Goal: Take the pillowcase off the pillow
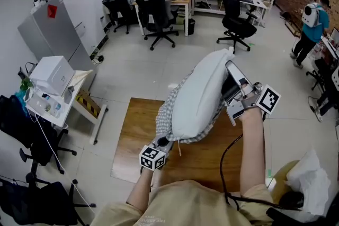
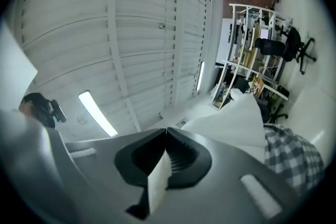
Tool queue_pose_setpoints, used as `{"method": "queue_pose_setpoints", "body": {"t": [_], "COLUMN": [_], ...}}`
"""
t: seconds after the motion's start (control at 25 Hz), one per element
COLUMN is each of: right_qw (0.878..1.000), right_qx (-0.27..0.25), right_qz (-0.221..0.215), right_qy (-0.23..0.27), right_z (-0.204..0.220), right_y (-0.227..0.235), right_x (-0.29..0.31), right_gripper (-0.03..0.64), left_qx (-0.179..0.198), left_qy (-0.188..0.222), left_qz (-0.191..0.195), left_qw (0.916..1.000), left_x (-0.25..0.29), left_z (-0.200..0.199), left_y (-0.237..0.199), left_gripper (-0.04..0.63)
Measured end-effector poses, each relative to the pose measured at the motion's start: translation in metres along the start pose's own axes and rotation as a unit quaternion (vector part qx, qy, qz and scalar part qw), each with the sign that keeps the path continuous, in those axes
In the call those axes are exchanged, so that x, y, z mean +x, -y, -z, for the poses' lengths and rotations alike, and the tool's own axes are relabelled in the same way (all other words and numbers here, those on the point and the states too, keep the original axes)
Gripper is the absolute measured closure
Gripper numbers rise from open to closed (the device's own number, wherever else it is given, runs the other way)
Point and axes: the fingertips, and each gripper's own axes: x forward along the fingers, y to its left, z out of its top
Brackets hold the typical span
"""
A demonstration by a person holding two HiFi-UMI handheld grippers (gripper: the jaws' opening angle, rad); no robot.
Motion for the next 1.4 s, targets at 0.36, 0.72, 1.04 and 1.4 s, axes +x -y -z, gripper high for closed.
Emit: {"method": "queue_pose_setpoints", "body": {"t": [0.36,0.72,1.04,1.4], "right_qw": [0.992,0.973,0.951,0.976], "right_qx": [0.007,-0.02,-0.073,-0.062], "right_qz": [-0.088,-0.139,-0.172,-0.12], "right_qy": [-0.087,-0.183,-0.246,-0.171], "right_z": [0.029,0.093,0.133,0.111], "right_y": [-0.027,-0.056,-0.096,-0.091], "right_x": [-0.009,-0.035,-0.023,-0.042], "right_gripper": [0.614,0.612,0.612,0.615], "left_qx": [0.016,0.003,0.048,0.106], "left_qy": [0.038,0.097,-0.046,-0.219], "left_qz": [0.047,0.094,0.247,0.14], "left_qw": [0.998,0.9909,0.9668,0.9598], "left_x": [-0.076,-0.047,0.072,0.145], "left_z": [-0.09,-0.225,-0.261,-0.159], "left_y": [-0.012,-0.087,0.0,-0.036], "left_gripper": [0.407,0.387,0.394,0.591]}}
